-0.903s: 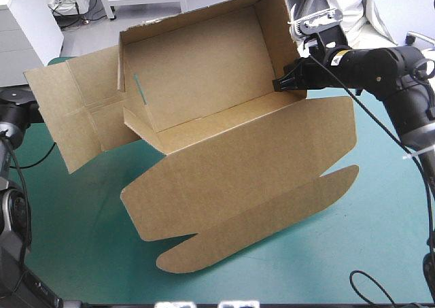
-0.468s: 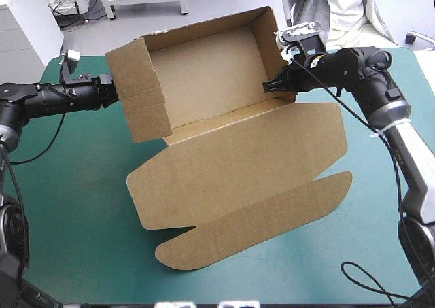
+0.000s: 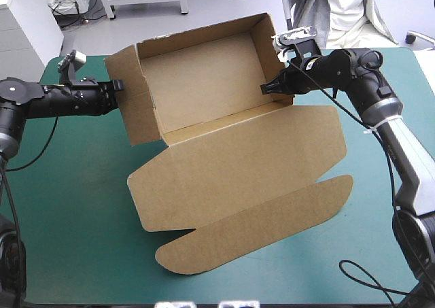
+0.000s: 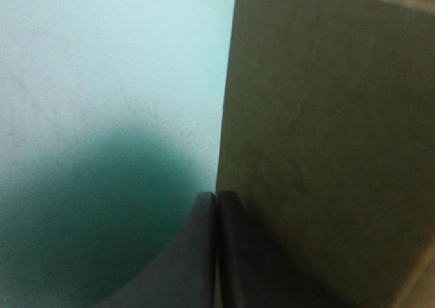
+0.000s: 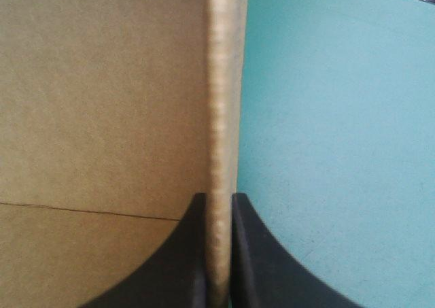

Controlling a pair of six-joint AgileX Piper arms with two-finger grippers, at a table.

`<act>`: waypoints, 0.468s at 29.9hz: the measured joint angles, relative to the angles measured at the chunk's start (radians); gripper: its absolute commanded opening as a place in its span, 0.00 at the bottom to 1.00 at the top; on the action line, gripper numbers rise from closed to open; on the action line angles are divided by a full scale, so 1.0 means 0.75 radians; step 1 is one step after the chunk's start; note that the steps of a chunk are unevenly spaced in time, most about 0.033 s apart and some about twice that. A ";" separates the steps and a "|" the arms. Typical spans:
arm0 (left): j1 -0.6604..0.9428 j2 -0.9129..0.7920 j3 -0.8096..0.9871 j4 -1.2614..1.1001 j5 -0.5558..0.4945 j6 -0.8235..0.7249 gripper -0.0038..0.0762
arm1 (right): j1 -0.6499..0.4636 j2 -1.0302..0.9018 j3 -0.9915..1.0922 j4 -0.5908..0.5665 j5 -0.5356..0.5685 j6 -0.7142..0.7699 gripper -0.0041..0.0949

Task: Fold the box

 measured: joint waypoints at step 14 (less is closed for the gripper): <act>-0.218 -0.219 0.002 0.276 -0.111 -0.276 0.04 | 0.000 0.019 0.000 -0.028 0.033 0.030 0.03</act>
